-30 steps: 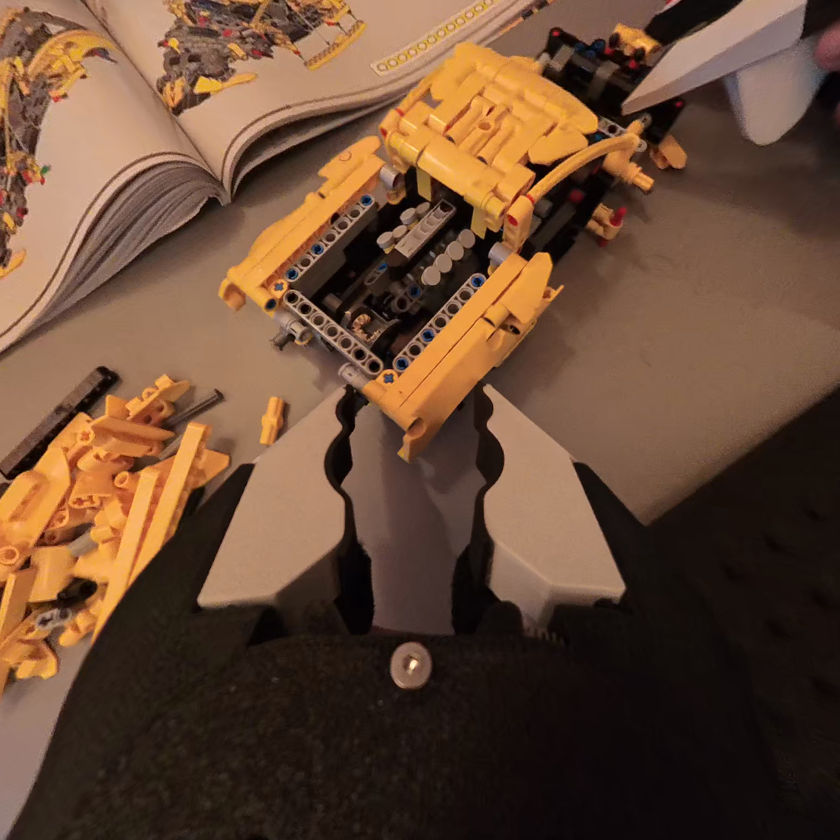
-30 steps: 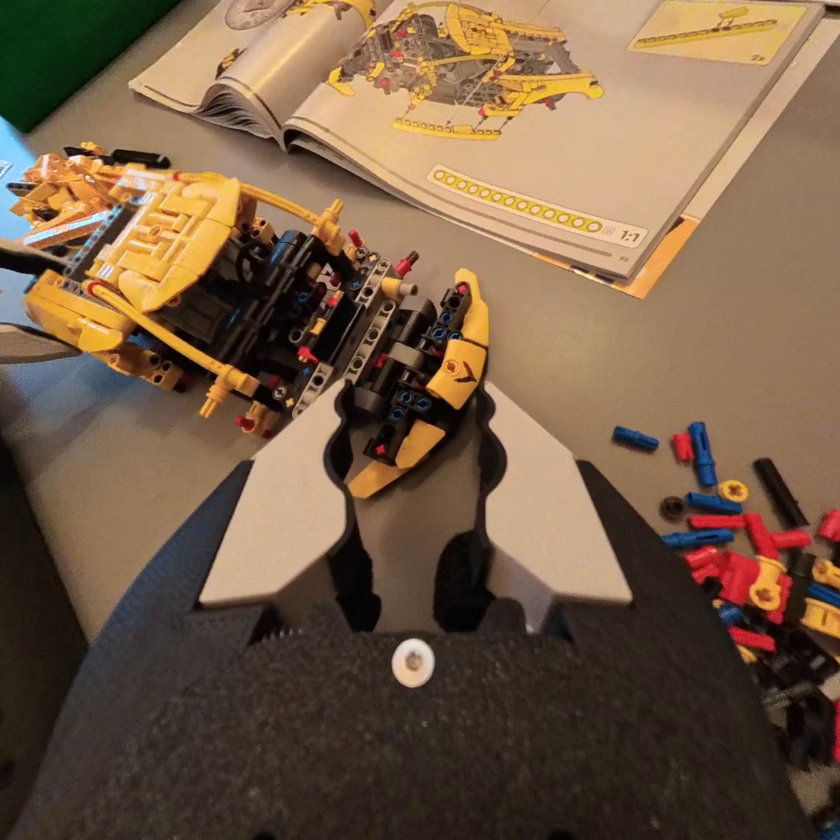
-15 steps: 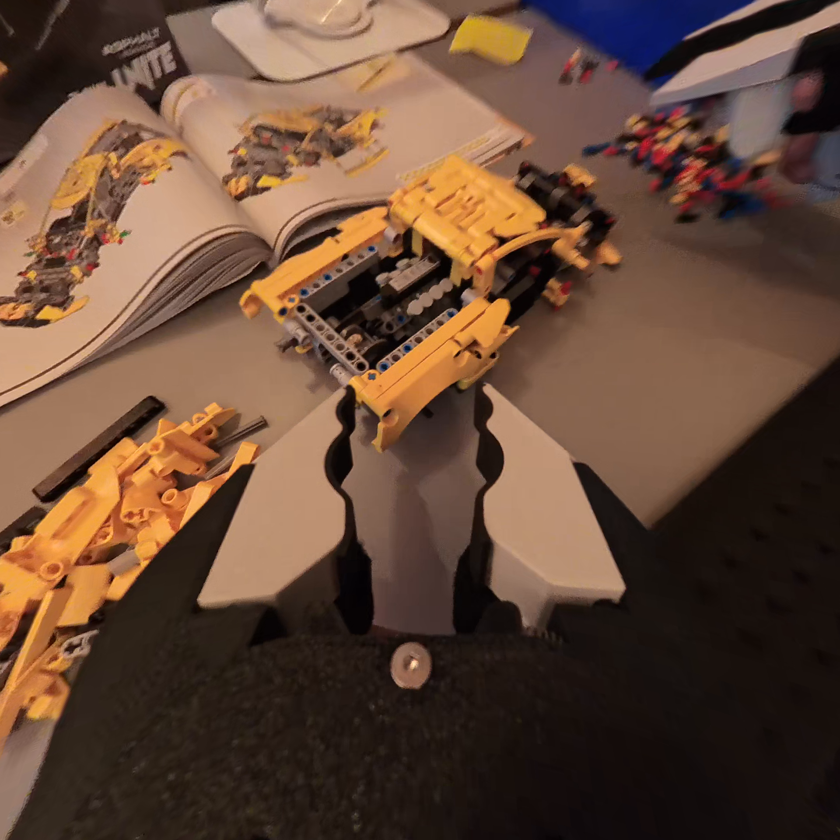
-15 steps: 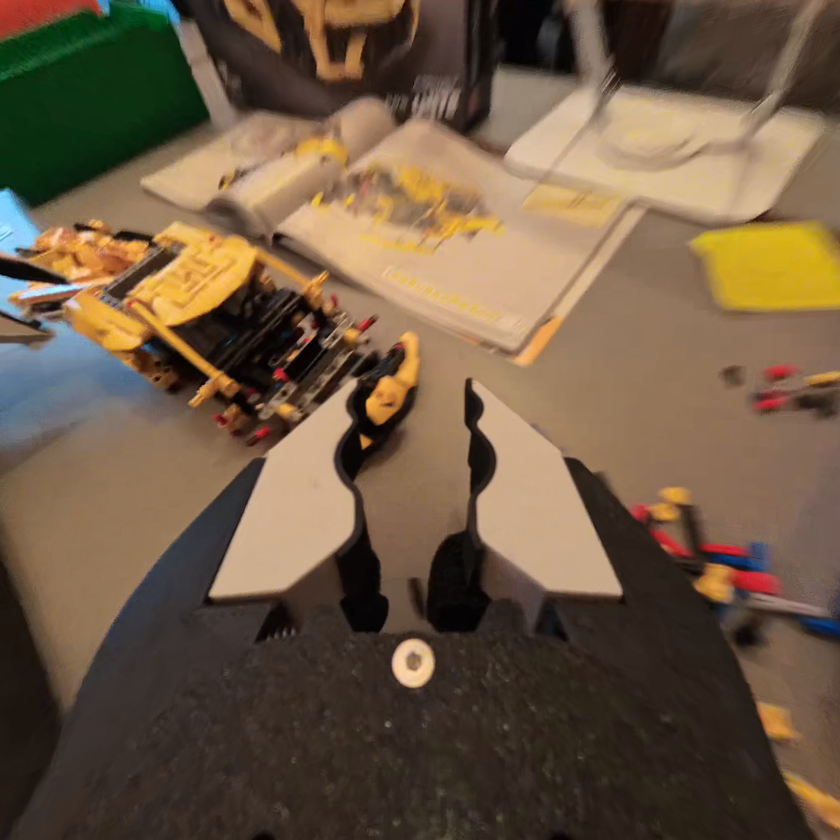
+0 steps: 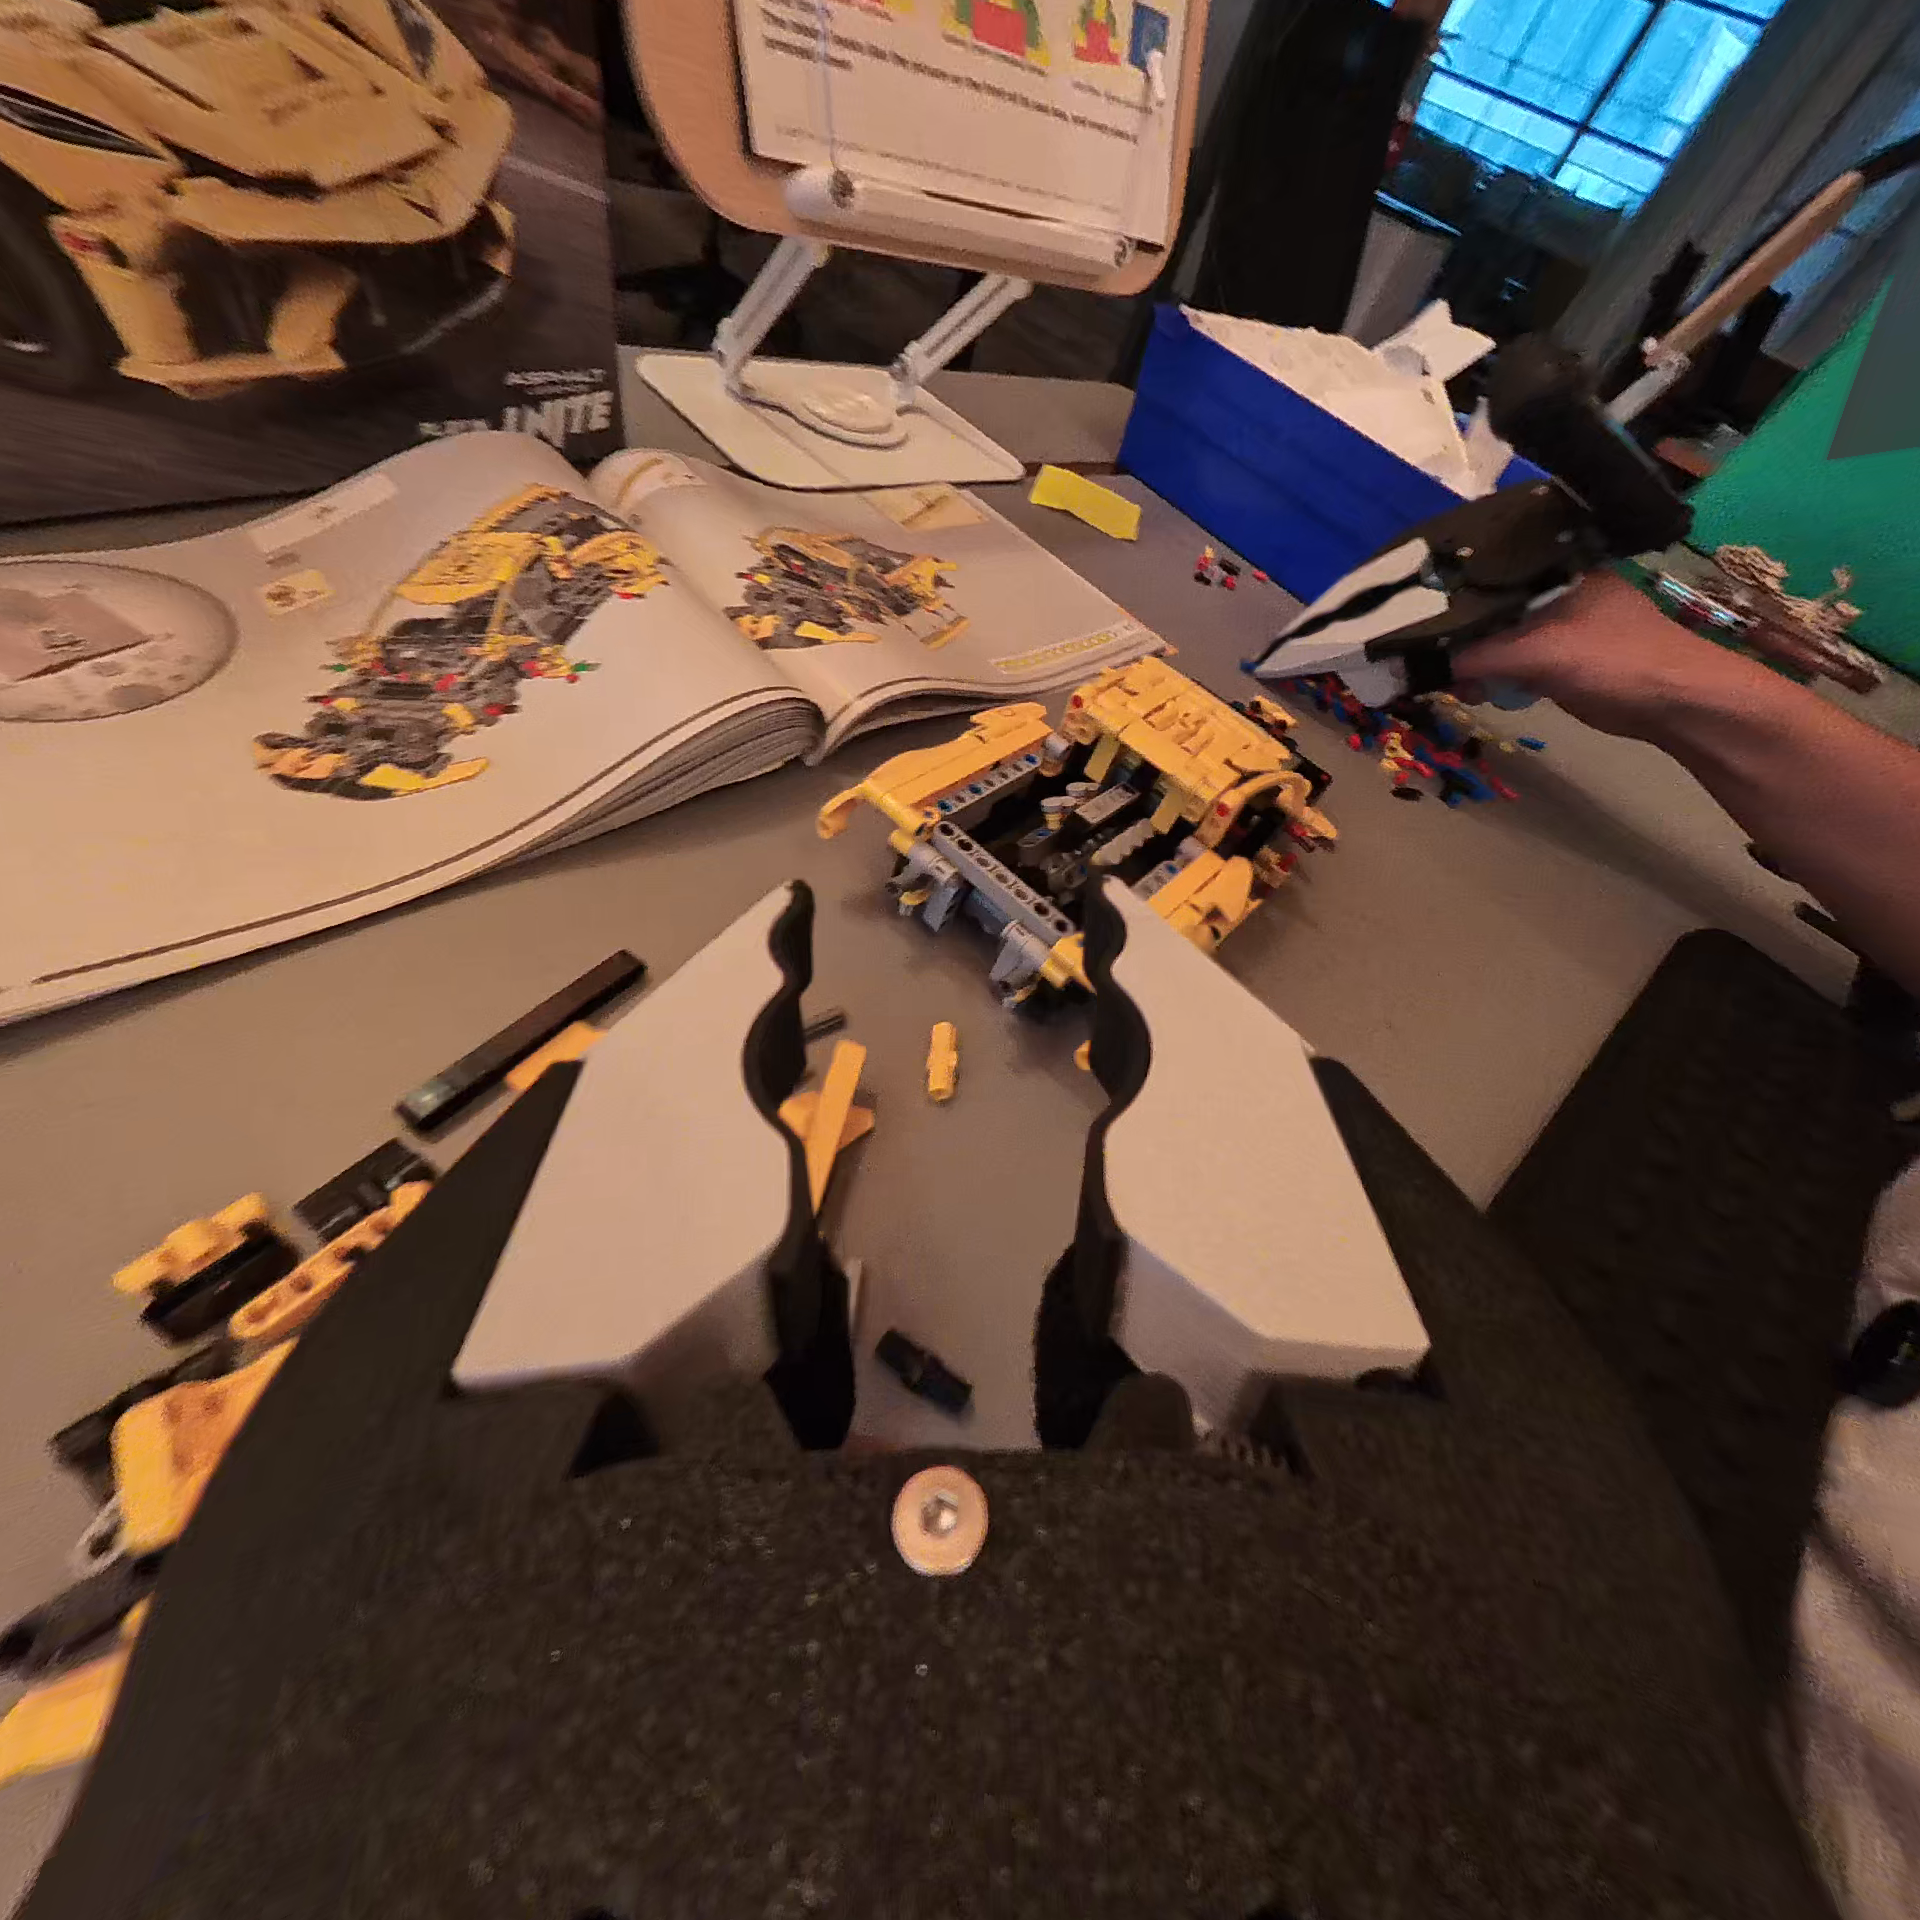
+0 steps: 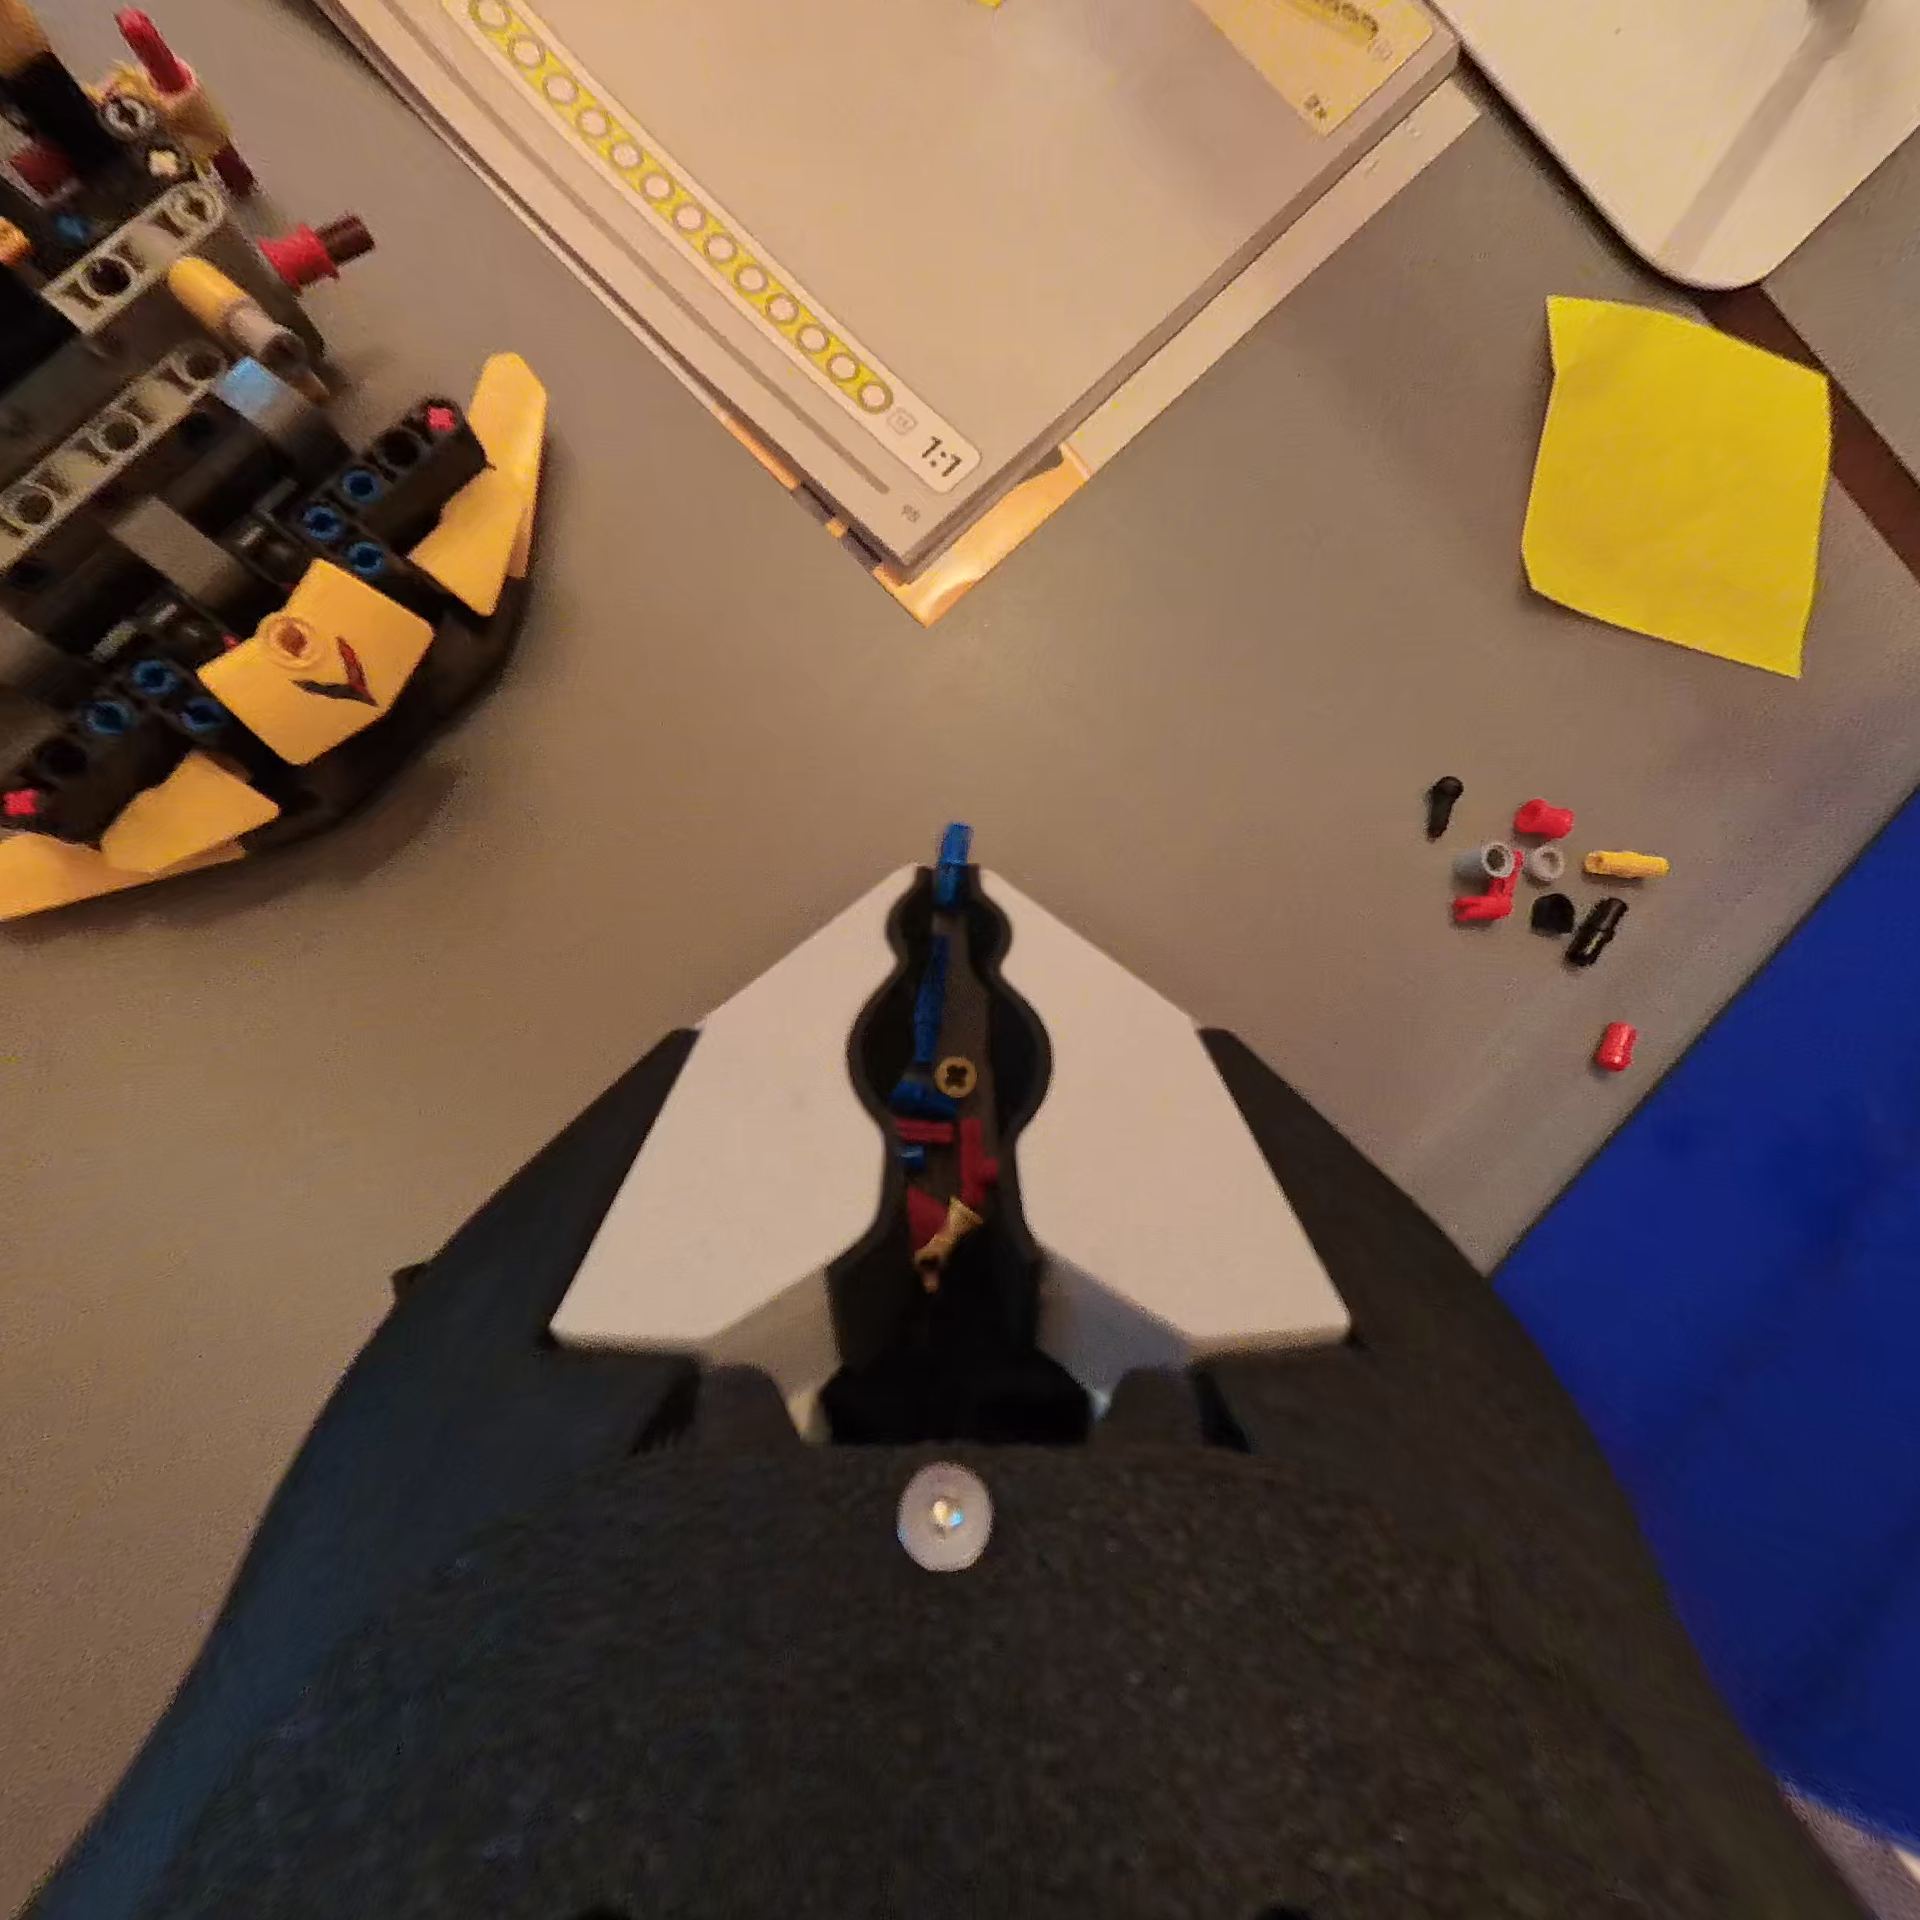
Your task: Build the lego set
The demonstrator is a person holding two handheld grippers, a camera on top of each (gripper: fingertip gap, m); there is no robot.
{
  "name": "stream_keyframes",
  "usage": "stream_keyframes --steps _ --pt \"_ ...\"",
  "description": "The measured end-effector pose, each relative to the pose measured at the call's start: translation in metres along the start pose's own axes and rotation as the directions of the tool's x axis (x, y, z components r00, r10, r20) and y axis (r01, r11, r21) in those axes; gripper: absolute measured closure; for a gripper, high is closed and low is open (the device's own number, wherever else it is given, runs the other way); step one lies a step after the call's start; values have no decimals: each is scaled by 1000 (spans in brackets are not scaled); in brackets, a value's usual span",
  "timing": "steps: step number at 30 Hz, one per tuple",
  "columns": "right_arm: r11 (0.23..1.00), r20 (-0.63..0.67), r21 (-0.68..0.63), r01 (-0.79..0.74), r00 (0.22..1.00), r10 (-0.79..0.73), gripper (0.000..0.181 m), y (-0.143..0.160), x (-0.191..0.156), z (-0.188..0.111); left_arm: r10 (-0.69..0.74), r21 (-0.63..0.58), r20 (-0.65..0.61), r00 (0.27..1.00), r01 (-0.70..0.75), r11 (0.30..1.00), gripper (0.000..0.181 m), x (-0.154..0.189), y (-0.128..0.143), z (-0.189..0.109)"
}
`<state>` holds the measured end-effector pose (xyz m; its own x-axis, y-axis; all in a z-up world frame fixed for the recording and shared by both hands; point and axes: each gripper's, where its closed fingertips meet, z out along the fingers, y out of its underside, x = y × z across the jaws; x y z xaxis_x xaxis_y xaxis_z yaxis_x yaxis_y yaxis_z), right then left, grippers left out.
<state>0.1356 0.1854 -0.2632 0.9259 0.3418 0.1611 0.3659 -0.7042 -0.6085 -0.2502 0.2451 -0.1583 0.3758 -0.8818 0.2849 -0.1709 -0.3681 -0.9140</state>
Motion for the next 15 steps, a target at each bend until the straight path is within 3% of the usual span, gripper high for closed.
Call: stream_keyframes --steps 5,8,11,15 --pt "999 23 -36 -13 1000 14 178 1 8 -2 -23 82 110 994 14 997 129 -12 -6 -22" --pt "997 -67 -29 -70 995 68 178 8 31 -31 -36 126 166 985 15 992 129 -17 -10 -27" --pt "991 -175 -33 -133 977 125 179 37 51 -66 -19 113 206 978 -5 994 129 -22 -7 -23" --pt "979 -195 -47 -198 963 185 178 76 49 -81 18 97 222 975 -41 994 129 -25 -12 -14"
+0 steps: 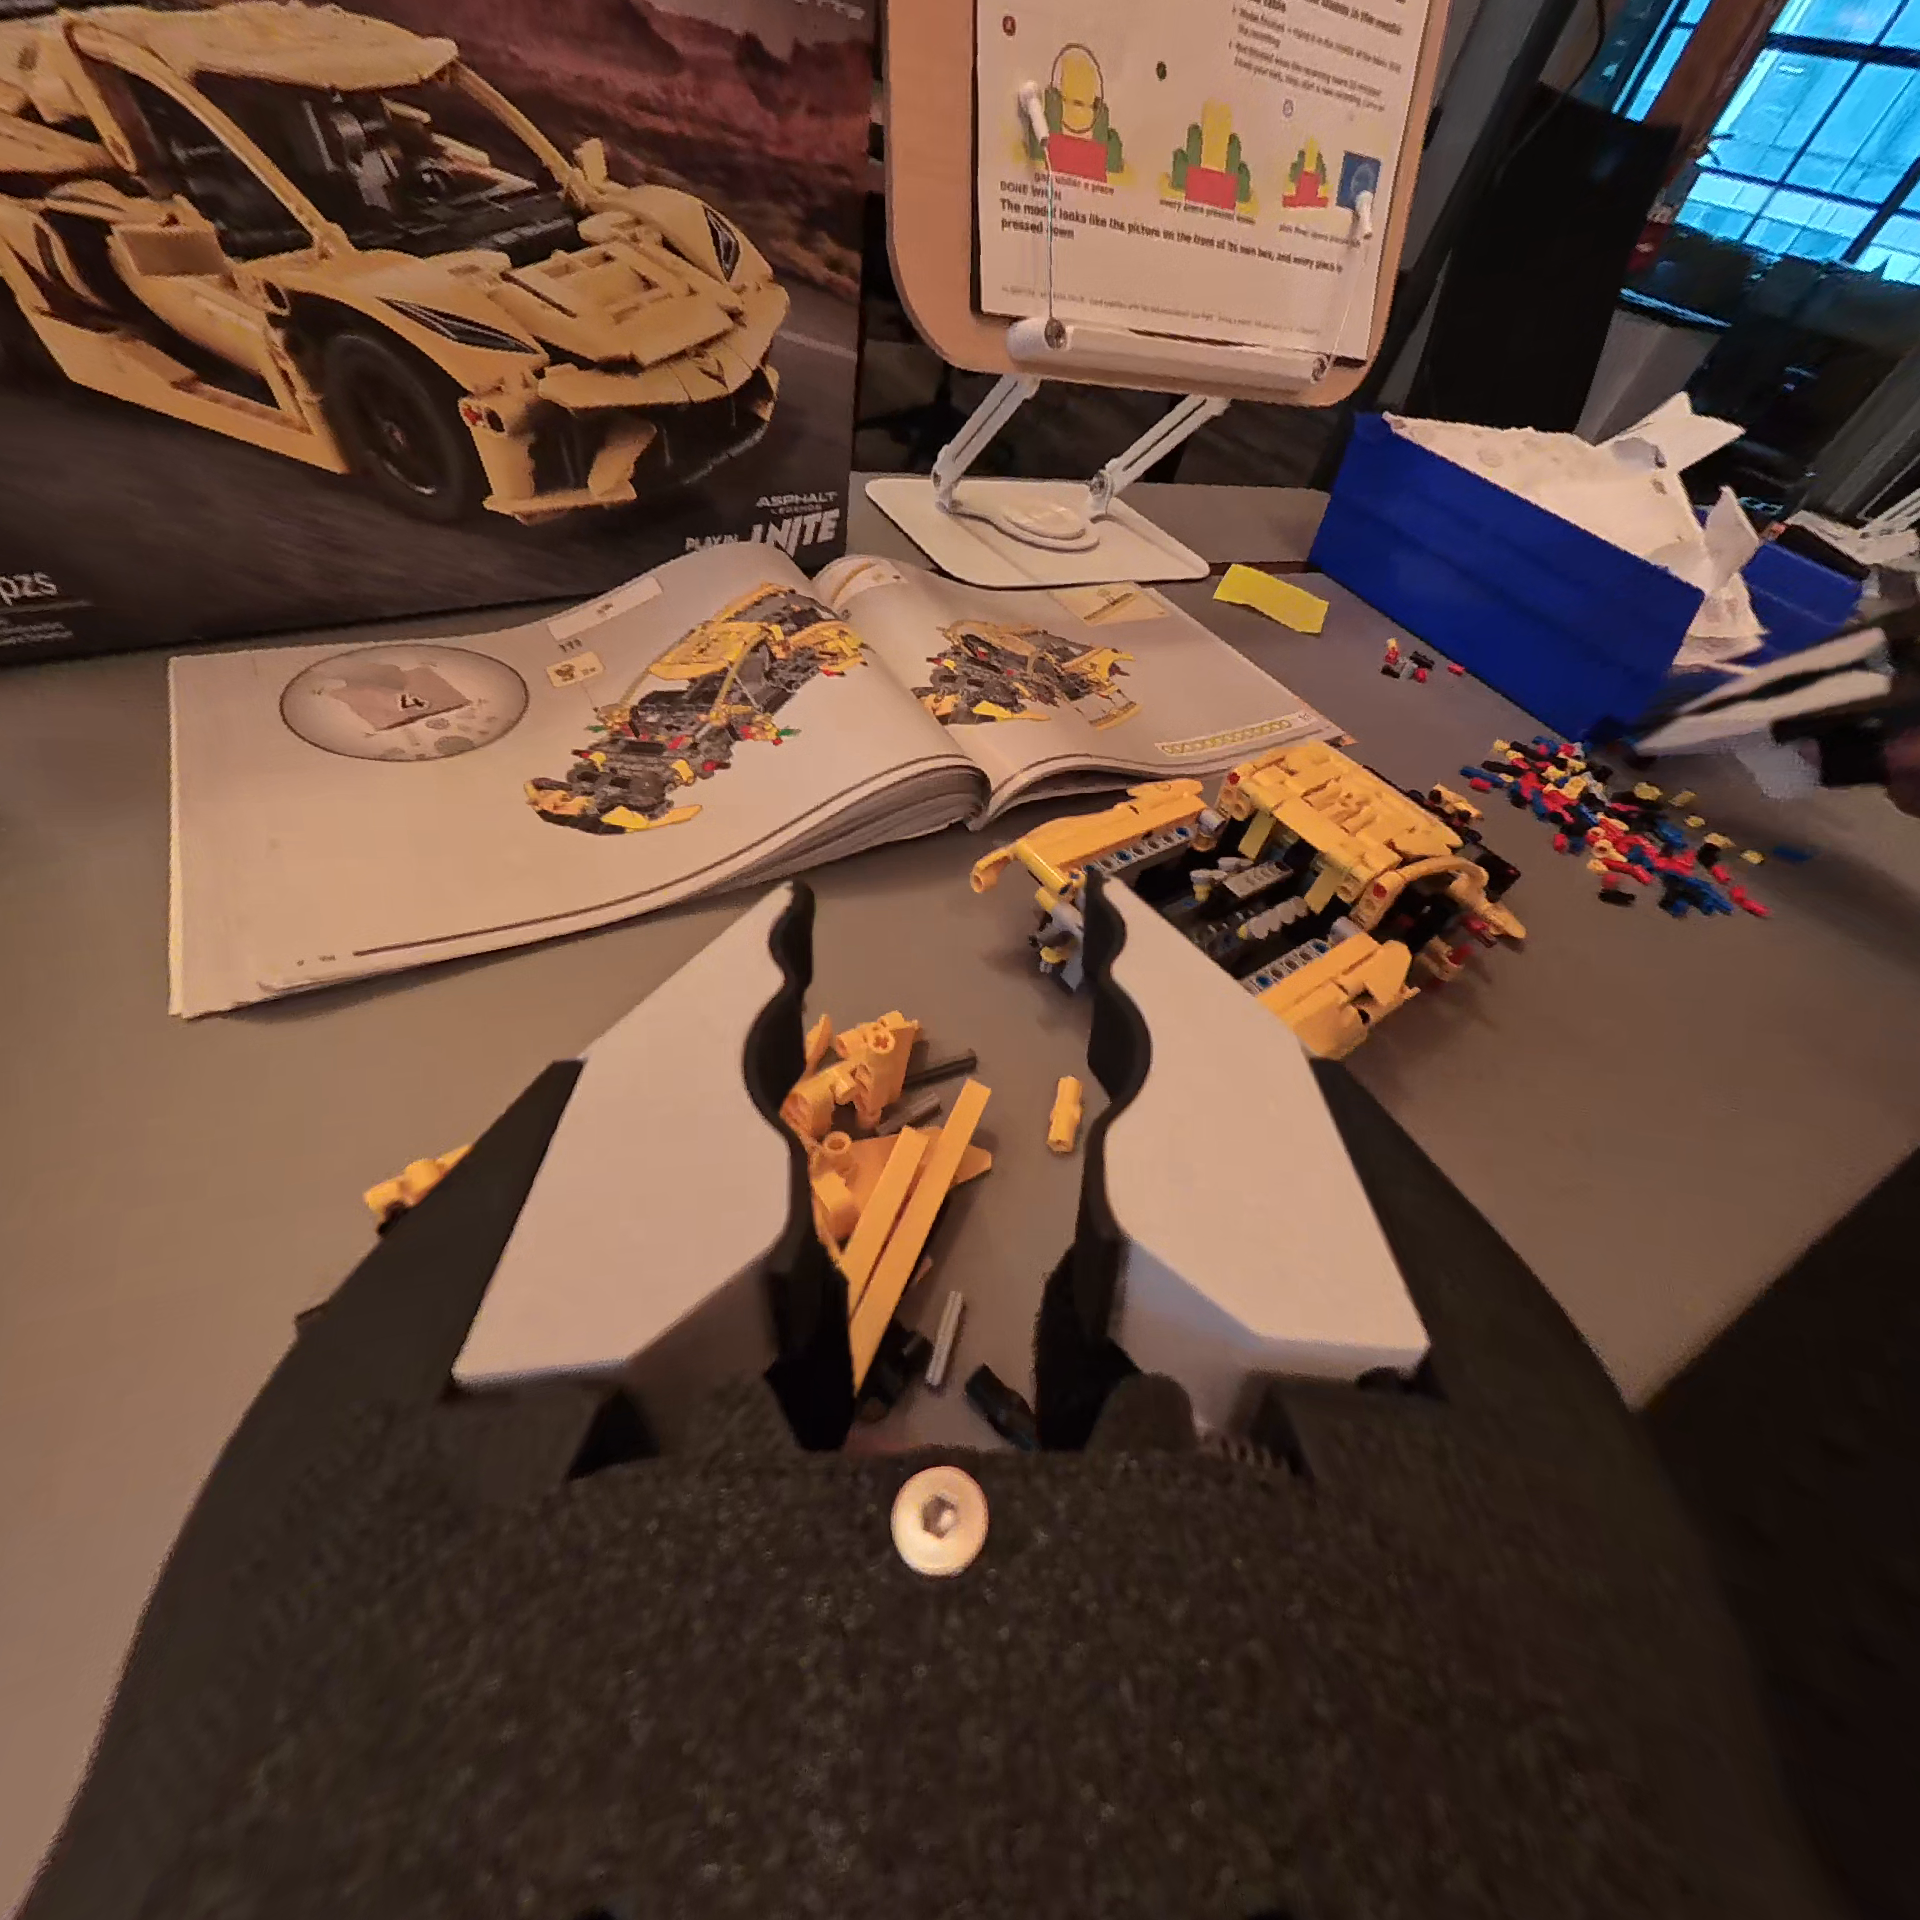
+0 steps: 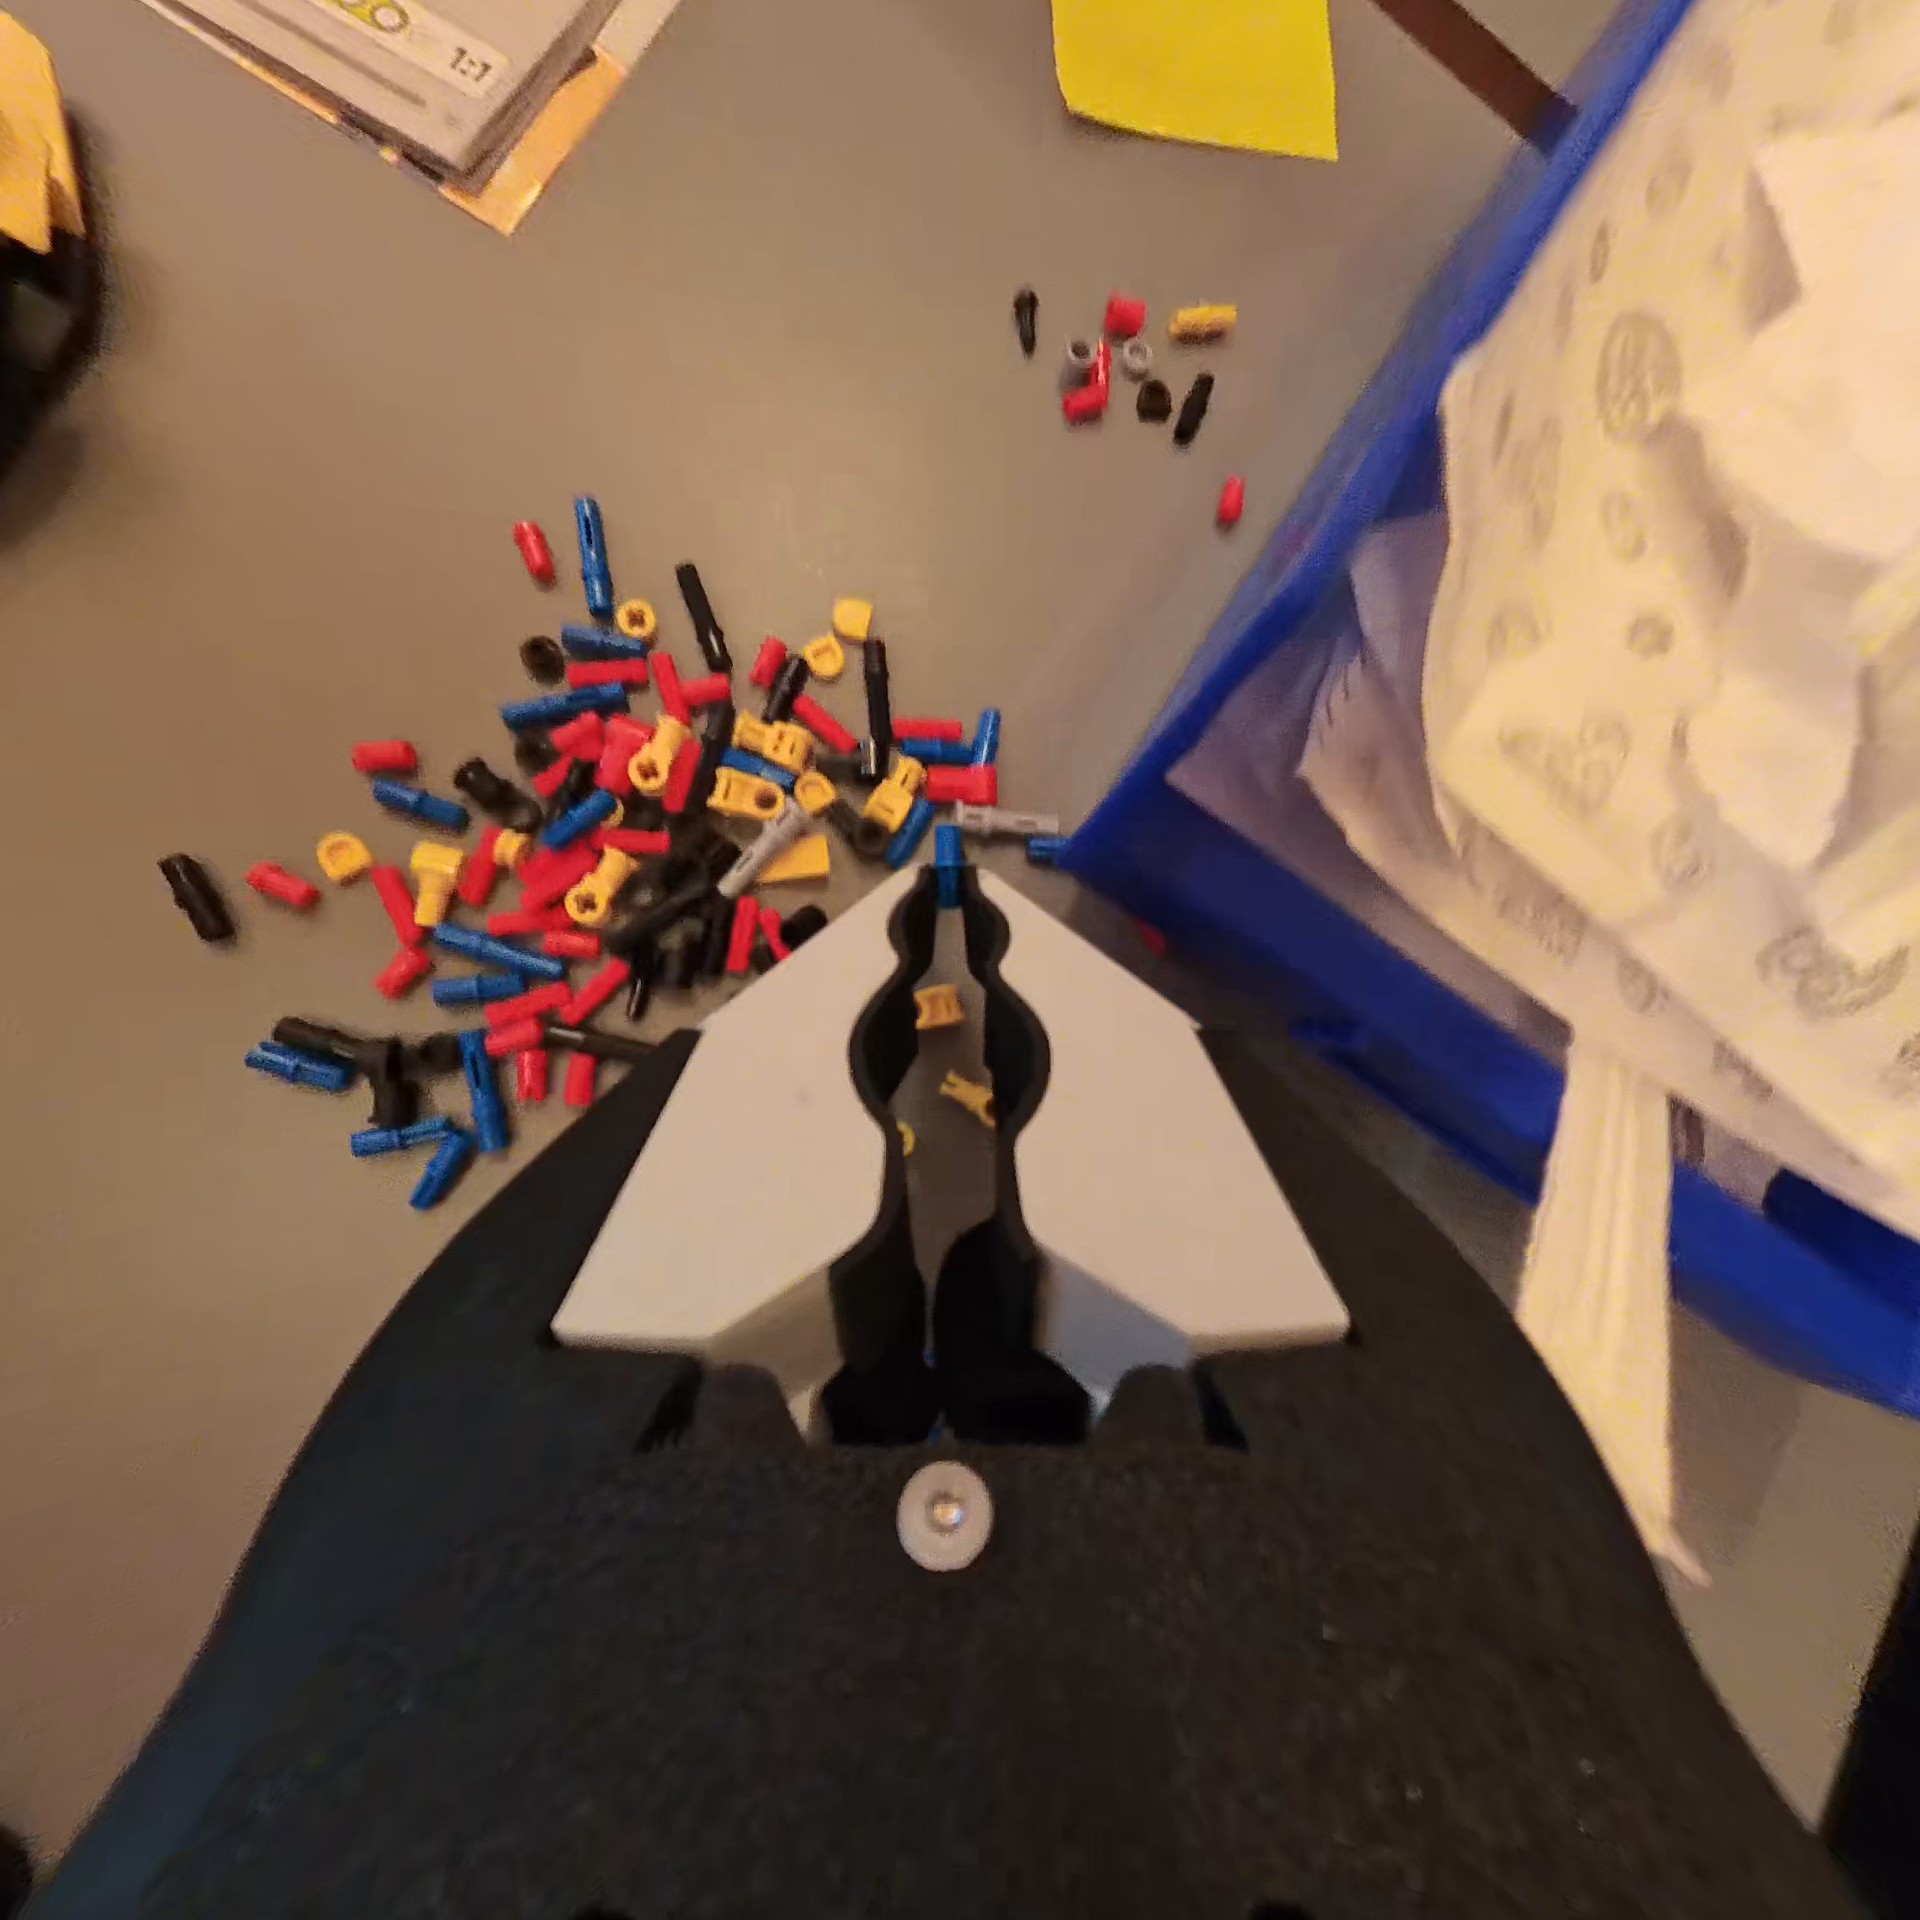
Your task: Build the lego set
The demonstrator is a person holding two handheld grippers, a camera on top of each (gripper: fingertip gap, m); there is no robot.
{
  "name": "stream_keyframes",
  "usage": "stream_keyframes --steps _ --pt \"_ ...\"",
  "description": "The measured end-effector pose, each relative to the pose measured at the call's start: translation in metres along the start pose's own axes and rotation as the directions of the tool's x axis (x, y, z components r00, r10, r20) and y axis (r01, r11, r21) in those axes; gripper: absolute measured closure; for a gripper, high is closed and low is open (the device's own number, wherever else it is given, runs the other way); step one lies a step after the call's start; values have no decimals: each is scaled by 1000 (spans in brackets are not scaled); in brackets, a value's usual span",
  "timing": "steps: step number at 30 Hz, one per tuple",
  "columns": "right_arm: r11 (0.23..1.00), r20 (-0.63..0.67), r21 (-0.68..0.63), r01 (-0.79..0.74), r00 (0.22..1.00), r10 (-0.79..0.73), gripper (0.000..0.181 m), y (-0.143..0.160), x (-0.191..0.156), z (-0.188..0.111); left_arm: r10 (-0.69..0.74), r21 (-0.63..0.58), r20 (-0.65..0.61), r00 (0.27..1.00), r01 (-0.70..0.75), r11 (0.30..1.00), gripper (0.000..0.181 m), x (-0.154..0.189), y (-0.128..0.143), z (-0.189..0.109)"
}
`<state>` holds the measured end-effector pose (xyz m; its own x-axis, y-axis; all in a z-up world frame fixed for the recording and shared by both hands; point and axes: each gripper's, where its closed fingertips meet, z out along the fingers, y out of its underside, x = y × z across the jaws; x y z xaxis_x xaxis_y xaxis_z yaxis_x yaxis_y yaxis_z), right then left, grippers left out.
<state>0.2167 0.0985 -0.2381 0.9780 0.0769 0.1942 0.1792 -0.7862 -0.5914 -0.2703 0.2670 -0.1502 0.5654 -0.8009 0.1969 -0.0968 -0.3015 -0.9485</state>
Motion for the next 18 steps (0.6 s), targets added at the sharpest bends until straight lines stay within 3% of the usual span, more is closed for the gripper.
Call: stream_keyframes --steps 9,11,15,18 --pt "998 104 -60 3 995 3 178 17 -15 14 36 -26 38 999 -35 999 129 -16 -9 17" --pt "997 90 -72 -4 996 10 165 18 -11 13 55 -28 44 998 -54 998 129 -21 -13 19" --pt "998 75 38 -45 996 42 156 -7 -13 -8 114 -38 35 993 -113 993 129 -34 -25 26" --pt "967 81 246 -67 996 49 150 -51 -34 -31 182 -33 17 983 -182 983 129 -47 -38 38"
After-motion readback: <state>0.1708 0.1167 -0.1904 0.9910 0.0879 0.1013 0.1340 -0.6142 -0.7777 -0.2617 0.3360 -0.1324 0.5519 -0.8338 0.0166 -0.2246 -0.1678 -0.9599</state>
